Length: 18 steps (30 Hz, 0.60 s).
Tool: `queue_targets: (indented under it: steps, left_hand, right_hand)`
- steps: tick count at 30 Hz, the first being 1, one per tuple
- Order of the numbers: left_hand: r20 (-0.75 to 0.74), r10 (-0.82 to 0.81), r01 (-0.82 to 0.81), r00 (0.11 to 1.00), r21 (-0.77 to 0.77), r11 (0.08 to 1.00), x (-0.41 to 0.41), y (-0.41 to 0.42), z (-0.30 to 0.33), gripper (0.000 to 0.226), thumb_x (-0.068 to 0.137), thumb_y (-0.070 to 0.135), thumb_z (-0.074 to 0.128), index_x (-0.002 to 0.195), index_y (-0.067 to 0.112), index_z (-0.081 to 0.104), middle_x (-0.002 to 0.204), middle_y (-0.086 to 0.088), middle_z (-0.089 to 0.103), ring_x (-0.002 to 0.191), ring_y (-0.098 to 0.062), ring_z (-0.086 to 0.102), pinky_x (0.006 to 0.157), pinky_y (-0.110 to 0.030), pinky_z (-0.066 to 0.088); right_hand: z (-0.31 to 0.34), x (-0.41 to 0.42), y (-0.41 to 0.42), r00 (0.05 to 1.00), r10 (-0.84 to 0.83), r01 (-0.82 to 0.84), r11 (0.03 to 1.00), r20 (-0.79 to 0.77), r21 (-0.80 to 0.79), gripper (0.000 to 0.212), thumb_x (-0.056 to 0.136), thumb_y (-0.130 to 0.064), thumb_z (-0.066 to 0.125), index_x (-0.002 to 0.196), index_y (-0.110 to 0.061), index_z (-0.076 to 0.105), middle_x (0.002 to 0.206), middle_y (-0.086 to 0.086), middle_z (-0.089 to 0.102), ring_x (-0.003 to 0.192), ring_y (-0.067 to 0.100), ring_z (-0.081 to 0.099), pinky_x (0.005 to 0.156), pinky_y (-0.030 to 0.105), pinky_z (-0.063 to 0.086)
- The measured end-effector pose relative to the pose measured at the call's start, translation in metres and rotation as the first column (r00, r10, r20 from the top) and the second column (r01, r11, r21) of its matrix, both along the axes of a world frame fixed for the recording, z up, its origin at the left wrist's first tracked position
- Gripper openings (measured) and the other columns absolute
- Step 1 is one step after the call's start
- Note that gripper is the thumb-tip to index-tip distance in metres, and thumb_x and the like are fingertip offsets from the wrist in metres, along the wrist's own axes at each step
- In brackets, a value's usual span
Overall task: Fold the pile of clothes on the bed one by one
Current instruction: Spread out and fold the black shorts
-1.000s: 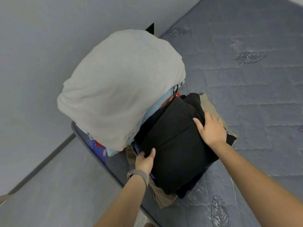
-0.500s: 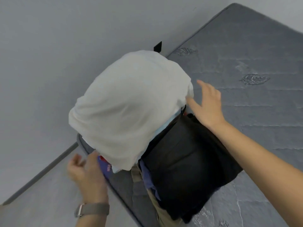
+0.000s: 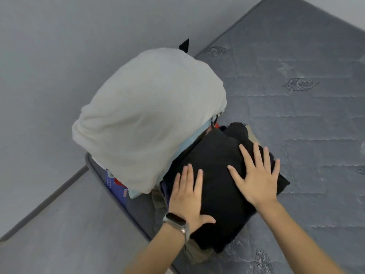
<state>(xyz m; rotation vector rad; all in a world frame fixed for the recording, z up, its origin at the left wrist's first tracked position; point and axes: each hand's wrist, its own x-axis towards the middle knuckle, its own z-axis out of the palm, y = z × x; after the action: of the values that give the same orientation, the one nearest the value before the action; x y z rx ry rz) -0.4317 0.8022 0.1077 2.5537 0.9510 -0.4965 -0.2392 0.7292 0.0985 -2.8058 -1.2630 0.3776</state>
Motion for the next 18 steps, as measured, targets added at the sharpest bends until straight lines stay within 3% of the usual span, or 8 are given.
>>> queue_targets:
  steps: [2,5,8,10,12,13,15,18]
  left_hand:
    - [-0.024,0.060,-0.059,0.998,0.030,0.998,-0.001,-0.001,-0.027,0.144,0.048,0.087,0.061,0.148,0.016,-0.015,0.154,-0.019,-0.020,0.144,-0.036,-0.013,0.116,-0.048,-0.013]
    - [-0.029,0.143,-0.142,0.989,0.034,0.989,0.000,-0.005,-0.057,0.156,0.026,0.099,0.039,0.152,0.011,0.010,0.155,-0.024,0.013,0.140,-0.042,0.014,0.111,-0.054,0.004]
    - [0.001,0.115,-0.114,0.993,0.043,0.992,0.001,0.000,-0.085,0.155,0.029,0.099,0.037,0.151,0.017,-0.013,0.157,-0.016,-0.010,0.143,-0.035,-0.009,0.111,-0.052,-0.008]
    - [0.136,0.120,-0.129,0.984,0.062,0.990,0.000,0.001,-0.087,0.148,0.036,0.097,0.042,0.150,0.024,-0.018,0.156,-0.010,-0.021,0.142,-0.028,-0.022,0.112,-0.049,-0.014]
    - [0.348,0.240,-0.264,0.906,0.021,0.964,-0.004,-0.009,-0.075,0.133,0.049,0.091,0.049,0.151,0.024,-0.003,0.159,-0.009,-0.007,0.146,-0.025,-0.010,0.116,-0.047,-0.005]
    - [0.478,0.369,-0.402,0.797,-0.036,0.915,-0.009,-0.015,-0.071,0.125,0.054,0.084,0.056,0.151,0.021,0.007,0.160,-0.012,0.005,0.147,-0.027,0.002,0.118,-0.046,0.002]
    - [0.621,0.666,-0.681,0.414,-0.273,0.679,-0.017,-0.026,-0.057,0.120,0.055,0.072,0.071,0.147,0.013,0.021,0.152,-0.014,0.028,0.141,-0.030,0.026,0.117,-0.051,0.020]
    - [0.272,0.955,-0.802,-0.121,-0.593,0.068,-0.025,-0.038,-0.062,0.140,0.037,0.073,0.083,0.148,0.012,0.023,0.147,-0.010,0.037,0.134,-0.027,0.040,0.112,-0.046,0.034]
  right_hand:
    - [-0.018,0.018,-0.017,0.998,0.053,-0.055,0.998,-0.039,-0.044,0.080,0.082,-0.080,0.010,0.151,-0.041,0.010,0.162,-0.001,0.009,0.149,0.021,0.001,0.119,0.053,0.005]
    - [-0.043,0.030,-0.020,0.991,0.056,-0.057,0.998,-0.123,0.002,0.083,0.079,-0.083,0.008,0.151,-0.042,0.009,0.161,-0.003,0.012,0.149,0.018,0.004,0.120,0.049,0.012]
    - [-0.068,0.034,-0.015,0.983,0.059,-0.046,0.996,-0.174,0.081,0.080,0.081,-0.082,0.013,0.150,-0.041,0.015,0.160,-0.002,0.019,0.148,0.019,0.012,0.118,0.048,0.019]
    - [-0.072,0.041,-0.014,0.971,0.091,-0.061,0.989,-0.221,0.137,0.078,0.082,-0.081,0.018,0.149,-0.041,0.019,0.158,-0.004,0.022,0.147,0.017,0.016,0.117,0.047,0.022]
    - [-0.064,0.052,-0.015,0.914,0.102,-0.002,0.969,-0.393,0.246,0.074,0.085,-0.077,0.027,0.148,-0.039,0.026,0.156,-0.007,0.028,0.145,0.013,0.020,0.117,0.042,0.022]
    - [-0.056,0.060,-0.015,0.855,0.082,0.104,0.940,-0.513,0.324,0.070,0.087,-0.073,0.034,0.147,-0.038,0.029,0.154,-0.009,0.031,0.143,0.011,0.024,0.117,0.038,0.022]
    - [-0.043,0.084,-0.013,0.755,-0.022,0.366,0.843,-0.655,0.394,0.065,0.090,-0.062,0.045,0.147,-0.035,0.031,0.151,-0.009,0.035,0.141,0.011,0.028,0.117,0.036,0.022]
    - [-0.047,0.132,-0.001,0.637,-0.301,0.561,0.812,-0.710,0.159,0.078,0.084,-0.070,0.049,0.149,-0.031,0.030,0.152,-0.001,0.035,0.142,0.022,0.027,0.118,0.044,0.020]
